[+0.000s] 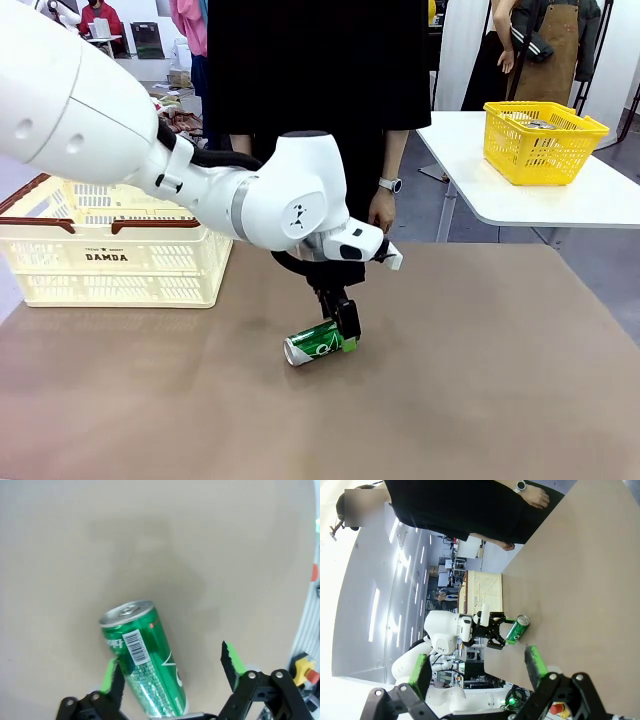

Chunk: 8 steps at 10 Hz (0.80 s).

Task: Place the drinks into the Shopping basket.
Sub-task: Pick up one drink and place it into the Shopping basket.

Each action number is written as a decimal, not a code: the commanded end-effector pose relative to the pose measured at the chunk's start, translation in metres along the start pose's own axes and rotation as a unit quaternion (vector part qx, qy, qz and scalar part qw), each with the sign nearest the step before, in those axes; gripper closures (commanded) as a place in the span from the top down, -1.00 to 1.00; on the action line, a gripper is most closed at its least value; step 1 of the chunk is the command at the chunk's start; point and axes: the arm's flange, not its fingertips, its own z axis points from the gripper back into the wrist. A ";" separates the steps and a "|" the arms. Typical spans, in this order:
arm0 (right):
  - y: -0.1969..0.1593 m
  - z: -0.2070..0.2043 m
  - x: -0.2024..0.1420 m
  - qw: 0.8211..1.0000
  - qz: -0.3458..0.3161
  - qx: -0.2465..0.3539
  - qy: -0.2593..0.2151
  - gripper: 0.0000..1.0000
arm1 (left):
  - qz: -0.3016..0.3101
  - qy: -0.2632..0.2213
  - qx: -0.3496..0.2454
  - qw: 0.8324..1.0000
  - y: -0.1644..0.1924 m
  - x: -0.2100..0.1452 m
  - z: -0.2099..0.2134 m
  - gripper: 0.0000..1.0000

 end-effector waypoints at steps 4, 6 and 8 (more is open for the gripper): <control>0.002 -0.001 0.003 1.000 0.012 0.012 -0.007 1.00 | 0.069 0.023 0.000 0.997 0.011 -0.021 -0.031 1.00; 0.002 -0.001 0.003 1.000 0.012 0.012 -0.007 1.00 | 0.071 0.027 0.002 0.997 0.009 -0.021 -0.039 1.00; 0.002 -0.001 0.003 1.000 0.012 0.012 -0.007 1.00 | 0.067 0.023 0.001 0.998 0.008 -0.022 -0.040 1.00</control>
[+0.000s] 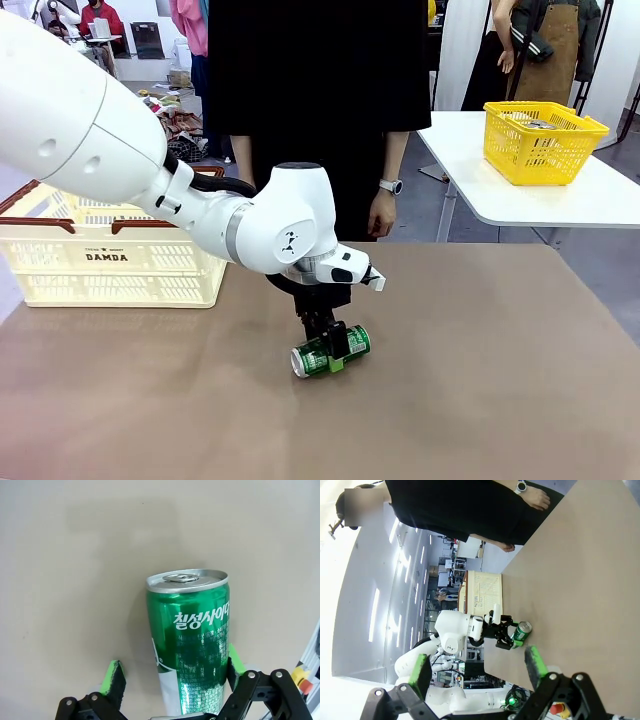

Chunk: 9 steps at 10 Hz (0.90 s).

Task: Place the drinks into the Shopping basket.
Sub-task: Pick up one drink and place it into the Shopping basket.

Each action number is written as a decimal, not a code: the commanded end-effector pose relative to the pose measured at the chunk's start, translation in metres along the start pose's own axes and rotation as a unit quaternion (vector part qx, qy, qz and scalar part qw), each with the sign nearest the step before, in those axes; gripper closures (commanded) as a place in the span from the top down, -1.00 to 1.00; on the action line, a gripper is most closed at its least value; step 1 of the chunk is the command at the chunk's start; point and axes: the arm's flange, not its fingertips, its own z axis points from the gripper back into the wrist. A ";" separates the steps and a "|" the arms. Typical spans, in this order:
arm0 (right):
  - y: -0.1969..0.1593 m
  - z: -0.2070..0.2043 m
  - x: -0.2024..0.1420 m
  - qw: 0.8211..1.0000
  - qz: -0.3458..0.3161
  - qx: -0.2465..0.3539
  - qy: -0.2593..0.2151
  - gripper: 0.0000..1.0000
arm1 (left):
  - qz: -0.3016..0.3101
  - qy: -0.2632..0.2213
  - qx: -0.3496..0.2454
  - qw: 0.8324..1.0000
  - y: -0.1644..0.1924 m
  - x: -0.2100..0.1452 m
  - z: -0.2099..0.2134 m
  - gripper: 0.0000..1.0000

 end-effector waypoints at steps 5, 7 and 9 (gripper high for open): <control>0.002 -0.001 0.003 1.000 0.012 0.012 -0.007 1.00 | 0.000 0.003 0.033 0.999 -0.003 -0.003 -0.003 -0.58; 0.002 -0.001 0.003 1.000 0.012 0.012 -0.007 1.00 | -0.002 0.000 0.033 0.999 -0.004 -0.003 -0.004 -1.00; 0.002 -0.001 0.003 1.000 0.012 0.012 -0.007 1.00 | 0.000 -0.002 0.030 1.000 -0.003 -0.002 -0.004 -1.00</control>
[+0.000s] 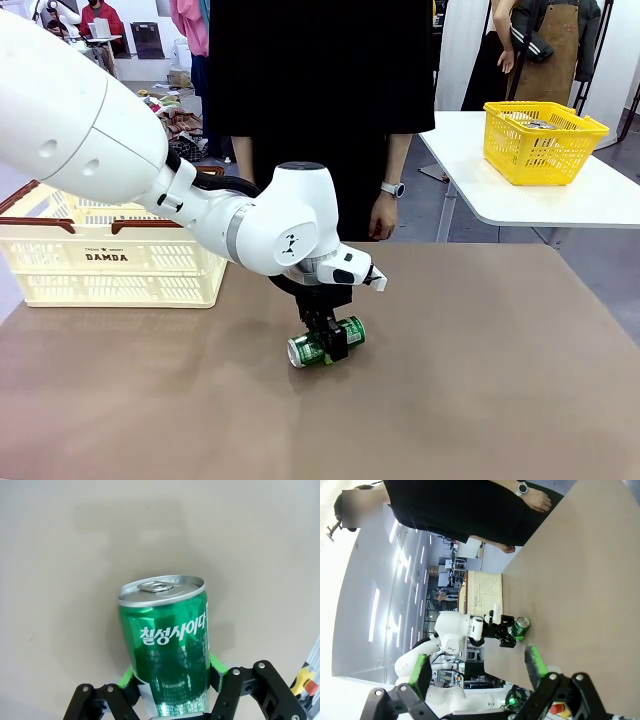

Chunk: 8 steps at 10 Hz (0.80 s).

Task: Place the drinks into the Shopping basket.
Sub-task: Pick up one drink and place it into the Shopping basket.

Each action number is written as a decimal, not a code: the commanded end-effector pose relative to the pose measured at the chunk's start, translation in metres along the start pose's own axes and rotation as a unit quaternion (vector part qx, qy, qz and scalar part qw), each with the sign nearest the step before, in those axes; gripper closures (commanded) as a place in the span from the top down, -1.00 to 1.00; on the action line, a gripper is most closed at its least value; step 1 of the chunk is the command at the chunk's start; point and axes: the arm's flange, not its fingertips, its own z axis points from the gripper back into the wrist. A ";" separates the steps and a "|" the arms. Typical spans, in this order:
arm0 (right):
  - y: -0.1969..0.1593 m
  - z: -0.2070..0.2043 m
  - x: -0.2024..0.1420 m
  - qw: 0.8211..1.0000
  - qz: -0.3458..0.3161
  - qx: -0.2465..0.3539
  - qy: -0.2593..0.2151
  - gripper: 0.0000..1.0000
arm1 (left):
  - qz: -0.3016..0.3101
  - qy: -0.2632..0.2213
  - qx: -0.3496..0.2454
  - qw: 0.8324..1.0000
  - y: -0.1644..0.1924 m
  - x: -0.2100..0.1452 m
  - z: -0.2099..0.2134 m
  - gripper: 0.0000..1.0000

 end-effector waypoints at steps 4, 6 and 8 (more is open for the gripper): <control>0.002 -0.001 0.003 1.000 0.012 0.012 -0.007 1.00 | 0.011 -0.007 0.014 1.000 -0.002 -0.006 0.000 -1.00; 0.002 -0.001 0.003 1.000 0.012 0.012 -0.007 1.00 | 0.012 -0.024 0.020 0.999 -0.001 -0.011 0.018 -1.00; 0.002 -0.001 0.003 1.000 0.012 0.012 -0.007 1.00 | 0.009 -0.043 0.044 0.998 -0.006 -0.029 0.089 -1.00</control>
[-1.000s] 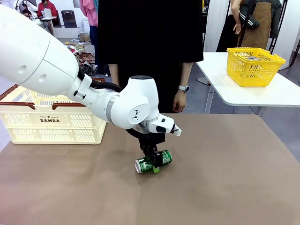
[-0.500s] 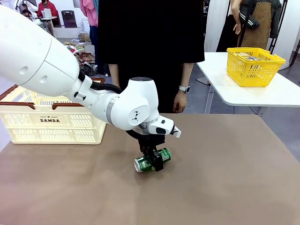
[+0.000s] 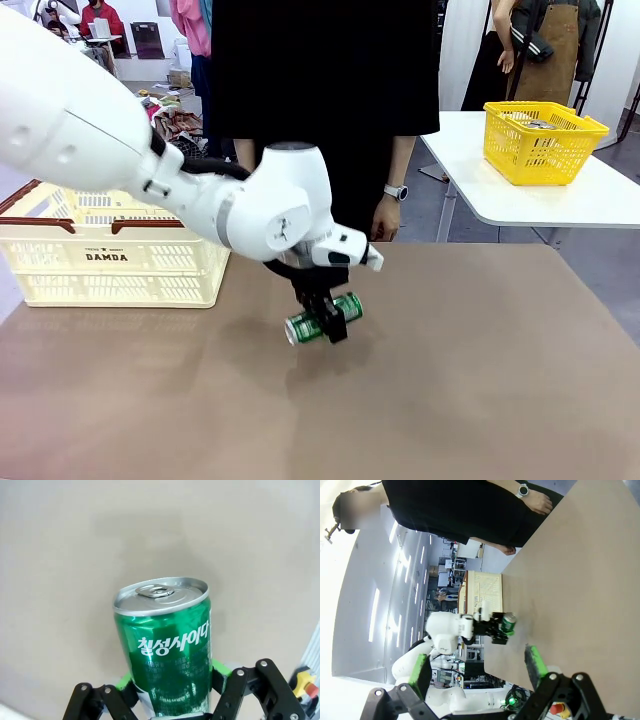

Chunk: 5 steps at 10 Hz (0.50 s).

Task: Place the drinks into the Shopping basket.
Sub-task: Pick up one drink and place it into the Shopping basket.

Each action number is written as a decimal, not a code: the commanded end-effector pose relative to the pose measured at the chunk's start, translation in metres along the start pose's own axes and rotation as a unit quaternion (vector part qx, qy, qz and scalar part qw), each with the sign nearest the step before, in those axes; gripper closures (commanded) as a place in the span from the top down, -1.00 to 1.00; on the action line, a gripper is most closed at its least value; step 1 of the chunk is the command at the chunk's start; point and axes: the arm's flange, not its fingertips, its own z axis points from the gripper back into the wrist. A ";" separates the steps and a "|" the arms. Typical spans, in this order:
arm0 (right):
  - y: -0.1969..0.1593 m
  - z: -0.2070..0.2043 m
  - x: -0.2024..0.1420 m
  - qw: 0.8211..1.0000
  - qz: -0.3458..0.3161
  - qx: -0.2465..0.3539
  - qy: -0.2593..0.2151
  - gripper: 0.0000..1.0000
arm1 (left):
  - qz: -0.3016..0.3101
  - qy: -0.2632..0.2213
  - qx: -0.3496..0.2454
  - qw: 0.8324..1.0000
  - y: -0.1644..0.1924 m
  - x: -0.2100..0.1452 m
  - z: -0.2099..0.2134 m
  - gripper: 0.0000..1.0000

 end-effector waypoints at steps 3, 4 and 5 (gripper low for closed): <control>0.002 -0.001 0.003 1.000 0.012 0.012 -0.008 1.00 | -0.100 -0.001 0.062 0.993 -0.007 -0.040 0.160 -1.00; 0.002 -0.001 0.003 1.000 0.012 0.012 -0.008 1.00 | -0.075 -0.001 0.075 0.994 -0.001 -0.039 0.170 -1.00; 0.002 -0.001 0.003 1.000 0.012 0.012 -0.008 1.00 | -0.058 0.006 0.066 0.996 -0.001 -0.037 0.164 -1.00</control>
